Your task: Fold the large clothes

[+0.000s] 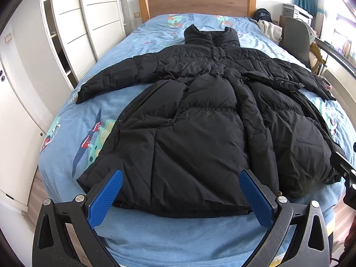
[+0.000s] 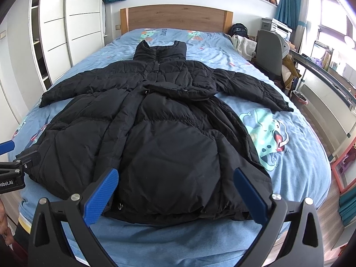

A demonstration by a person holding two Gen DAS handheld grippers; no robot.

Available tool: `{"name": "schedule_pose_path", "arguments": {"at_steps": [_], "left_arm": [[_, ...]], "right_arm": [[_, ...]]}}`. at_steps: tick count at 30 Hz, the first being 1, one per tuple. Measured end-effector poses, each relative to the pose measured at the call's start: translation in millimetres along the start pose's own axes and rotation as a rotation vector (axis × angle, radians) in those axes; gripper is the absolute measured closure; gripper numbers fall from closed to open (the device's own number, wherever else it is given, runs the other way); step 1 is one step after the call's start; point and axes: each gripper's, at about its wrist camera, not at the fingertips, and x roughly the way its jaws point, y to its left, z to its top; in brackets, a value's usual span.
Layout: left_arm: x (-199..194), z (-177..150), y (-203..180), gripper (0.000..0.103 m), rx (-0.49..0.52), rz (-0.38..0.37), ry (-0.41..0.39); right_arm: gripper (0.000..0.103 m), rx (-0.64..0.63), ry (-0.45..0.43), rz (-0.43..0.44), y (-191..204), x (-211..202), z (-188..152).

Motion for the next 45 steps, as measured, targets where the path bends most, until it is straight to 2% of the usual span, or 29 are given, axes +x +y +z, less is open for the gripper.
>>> {"name": "schedule_pose_path", "arguments": {"at_steps": [24, 31, 34, 38, 45], "left_arm": [[19.1, 3.0, -3.1, 0.001, 0.018, -0.017, 0.052], [28.2, 9.9, -5.3, 0.003, 0.045, -0.04, 0.08], [29.0, 22.6, -2.8, 0.004, 0.056, -0.032, 0.083], [33.1, 56.4, 9.9, 0.004, 0.016, -0.011, 0.076], [45.8, 108.9, 29.9, 0.004, -0.019, 0.034, 0.04]], "right_arm": [[0.0, 0.028, 0.038, 0.033, -5.1, 21.4, -0.6], [0.0, 0.039, 0.054, 0.079, -9.3, 32.5, 8.8], [0.0, 0.062, 0.046, 0.108, -17.6, 34.9, 26.3], [0.0, 0.095, 0.007, 0.123, -38.8, 38.4, 73.6], [0.0, 0.208, -0.056, 0.042, -108.7, 76.8, 171.7]]}}
